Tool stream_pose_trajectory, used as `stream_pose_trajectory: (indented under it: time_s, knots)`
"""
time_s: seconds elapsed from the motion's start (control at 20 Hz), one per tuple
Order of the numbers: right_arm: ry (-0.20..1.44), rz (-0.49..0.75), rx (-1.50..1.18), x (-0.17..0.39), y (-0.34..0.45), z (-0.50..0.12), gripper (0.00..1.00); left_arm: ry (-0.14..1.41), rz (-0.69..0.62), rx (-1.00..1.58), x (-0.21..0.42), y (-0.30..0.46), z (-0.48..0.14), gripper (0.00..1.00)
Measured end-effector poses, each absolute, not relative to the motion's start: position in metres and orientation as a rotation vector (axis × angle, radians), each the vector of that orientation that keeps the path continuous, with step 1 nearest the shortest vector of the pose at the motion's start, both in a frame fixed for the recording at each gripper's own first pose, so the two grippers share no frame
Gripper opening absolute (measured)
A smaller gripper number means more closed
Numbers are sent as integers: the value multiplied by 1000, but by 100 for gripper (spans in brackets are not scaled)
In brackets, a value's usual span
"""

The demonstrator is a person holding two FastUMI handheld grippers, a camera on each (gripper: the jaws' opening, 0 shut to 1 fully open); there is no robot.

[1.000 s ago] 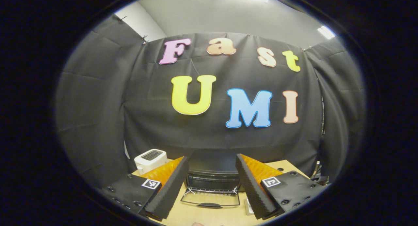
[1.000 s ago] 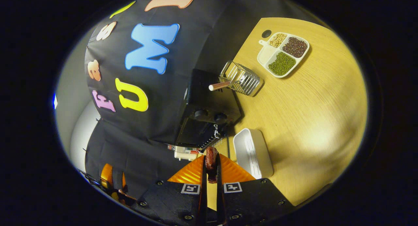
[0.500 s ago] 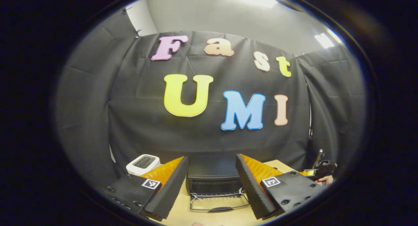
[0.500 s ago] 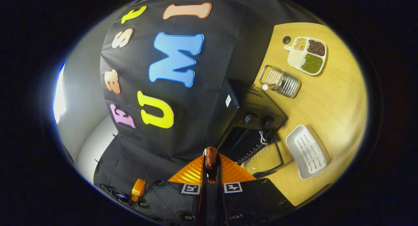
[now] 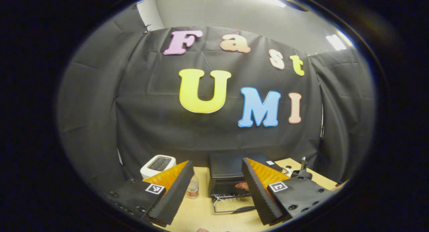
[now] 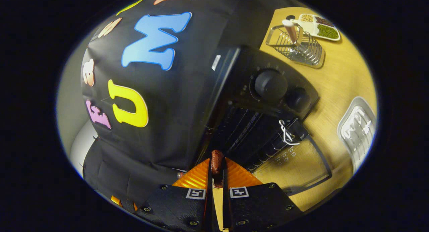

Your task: Open the electric oven with the left hand, put the food in, and close the electric oven.

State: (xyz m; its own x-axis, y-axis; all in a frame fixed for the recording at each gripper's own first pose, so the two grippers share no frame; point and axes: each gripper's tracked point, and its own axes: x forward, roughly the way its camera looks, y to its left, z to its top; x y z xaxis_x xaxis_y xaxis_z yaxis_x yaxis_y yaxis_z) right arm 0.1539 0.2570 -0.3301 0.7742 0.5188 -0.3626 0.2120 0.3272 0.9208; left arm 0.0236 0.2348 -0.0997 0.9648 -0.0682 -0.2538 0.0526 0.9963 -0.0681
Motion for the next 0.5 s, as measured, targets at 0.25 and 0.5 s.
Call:
stream_pose_trajectory:
  time_s: [0.25, 0.5]
  knots:
    - [674, 140, 1285, 192, 273, -364, 12, 294, 15, -99, 29, 274, -110, 97]
    - [635, 35, 1268, 217, 273, -379, 12, 278, 48, -111, 29, 291, -101, 100]
